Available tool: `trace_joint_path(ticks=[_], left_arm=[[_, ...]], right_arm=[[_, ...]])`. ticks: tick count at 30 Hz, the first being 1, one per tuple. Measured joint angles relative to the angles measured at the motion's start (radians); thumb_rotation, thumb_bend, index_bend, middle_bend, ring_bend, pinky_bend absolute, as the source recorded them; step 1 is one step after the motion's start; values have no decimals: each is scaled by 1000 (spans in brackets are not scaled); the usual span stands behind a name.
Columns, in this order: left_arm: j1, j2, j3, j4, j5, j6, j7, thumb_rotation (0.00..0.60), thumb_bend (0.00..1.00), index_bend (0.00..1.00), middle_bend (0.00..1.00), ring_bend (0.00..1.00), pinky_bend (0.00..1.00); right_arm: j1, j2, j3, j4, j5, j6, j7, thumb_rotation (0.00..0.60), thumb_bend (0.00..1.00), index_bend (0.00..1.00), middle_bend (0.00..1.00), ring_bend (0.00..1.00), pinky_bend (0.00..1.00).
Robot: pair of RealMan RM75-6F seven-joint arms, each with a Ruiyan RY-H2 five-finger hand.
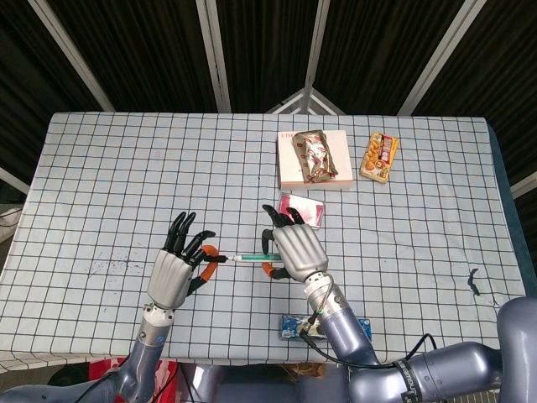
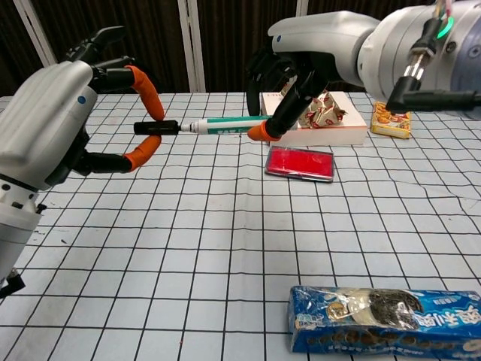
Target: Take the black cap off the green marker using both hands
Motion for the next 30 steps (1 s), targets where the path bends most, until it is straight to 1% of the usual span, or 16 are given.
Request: trace_joint_path(ticks=[8, 14, 18, 21, 25, 30], left_arm=[[8, -5, 1, 22, -5, 19, -30, 600, 498, 633, 335, 0, 0], [20, -1, -8, 36, -4, 70, -72, 600, 498, 634, 335, 0, 0], [41, 17, -9, 39, -6, 112, -118, 600, 498, 634, 336, 0, 0], [70, 34, 4, 58, -15, 124, -140, 600, 497, 634, 332, 0, 0], [93, 43, 24, 101, -40, 102, -166, 600, 498, 635, 327, 0, 0], [102, 27, 34, 198, -75, 56, -212, 600, 498, 632, 322, 0, 0]], right_arm=[[-15, 13, -2, 8, -3, -4, 19, 600, 641, 806, 88, 184, 87], [-30, 26, -10, 22, -1, -13, 33, 600, 642, 806, 88, 184, 87], [-46, 31, -28, 41, -8, -35, 57, 600, 642, 806, 88, 185, 87], [-62, 28, -48, 72, -20, -62, 87, 600, 643, 806, 88, 185, 87], [-86, 13, -79, 129, -49, -100, 138, 600, 649, 807, 88, 185, 87], [-117, -24, -112, 220, -97, -142, 209, 600, 657, 808, 88, 186, 87]])
